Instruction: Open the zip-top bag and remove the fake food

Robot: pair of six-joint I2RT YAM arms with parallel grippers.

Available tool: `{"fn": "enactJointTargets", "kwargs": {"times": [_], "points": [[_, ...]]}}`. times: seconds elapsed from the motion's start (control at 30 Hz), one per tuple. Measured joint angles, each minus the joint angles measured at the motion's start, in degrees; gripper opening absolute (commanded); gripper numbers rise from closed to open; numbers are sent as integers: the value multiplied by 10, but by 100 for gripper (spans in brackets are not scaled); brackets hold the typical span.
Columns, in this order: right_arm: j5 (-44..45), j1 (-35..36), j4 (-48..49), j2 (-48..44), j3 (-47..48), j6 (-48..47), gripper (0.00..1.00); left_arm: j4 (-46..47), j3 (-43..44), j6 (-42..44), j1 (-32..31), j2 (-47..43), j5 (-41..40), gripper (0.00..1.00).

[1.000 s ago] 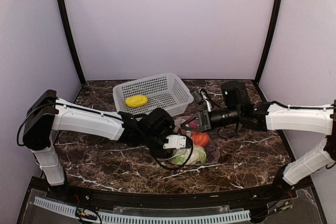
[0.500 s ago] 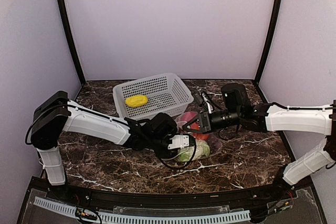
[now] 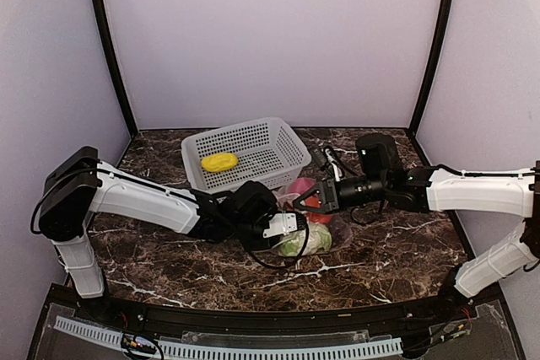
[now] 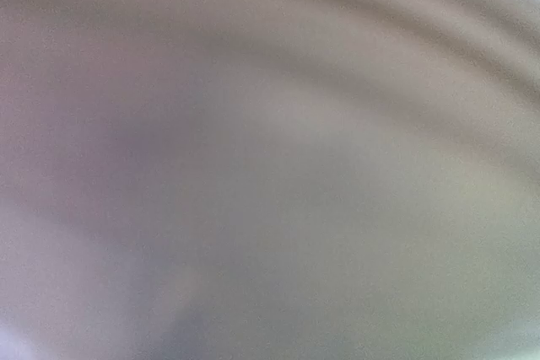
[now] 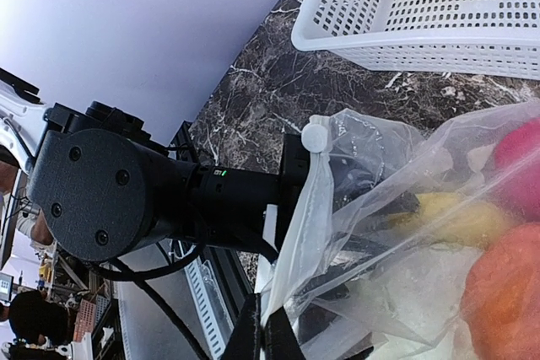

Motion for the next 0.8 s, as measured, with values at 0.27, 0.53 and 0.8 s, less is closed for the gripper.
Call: {"fn": "enactJointTargets", "kwargs": {"times": [0.27, 0.53, 0.8], "points": [[0, 0, 17, 0, -10, 10, 0, 69, -50, -50, -1, -23, -14, 56], [5, 0, 21, 0, -17, 13, 0, 144, -84, -88, 0, -22, -8, 63], [1, 5, 35, 0, -17, 14, 0, 169, -121, -111, 3, -57, -5, 57]]}}
